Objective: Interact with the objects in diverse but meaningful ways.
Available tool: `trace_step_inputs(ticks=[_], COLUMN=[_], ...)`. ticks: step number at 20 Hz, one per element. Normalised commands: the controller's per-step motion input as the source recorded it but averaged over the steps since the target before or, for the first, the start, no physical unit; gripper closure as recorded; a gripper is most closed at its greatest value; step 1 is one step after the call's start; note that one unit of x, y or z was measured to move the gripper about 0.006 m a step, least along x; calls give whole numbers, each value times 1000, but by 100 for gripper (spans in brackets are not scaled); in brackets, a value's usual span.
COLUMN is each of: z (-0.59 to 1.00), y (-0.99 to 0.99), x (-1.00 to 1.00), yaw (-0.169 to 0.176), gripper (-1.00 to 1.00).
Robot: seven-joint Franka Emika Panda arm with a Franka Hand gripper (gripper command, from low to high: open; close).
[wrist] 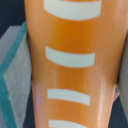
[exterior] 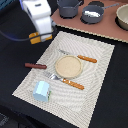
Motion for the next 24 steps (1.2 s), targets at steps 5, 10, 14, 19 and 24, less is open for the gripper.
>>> trace_step_inputs(ticks=[5,10,14,19,24], z=[299,102,0,-5,-74], y=[490,474,243,167,263], x=[920,933,906,850,718], yaw=[-30,-20,-54,-78,-60], gripper=[100,100,100,100,100])
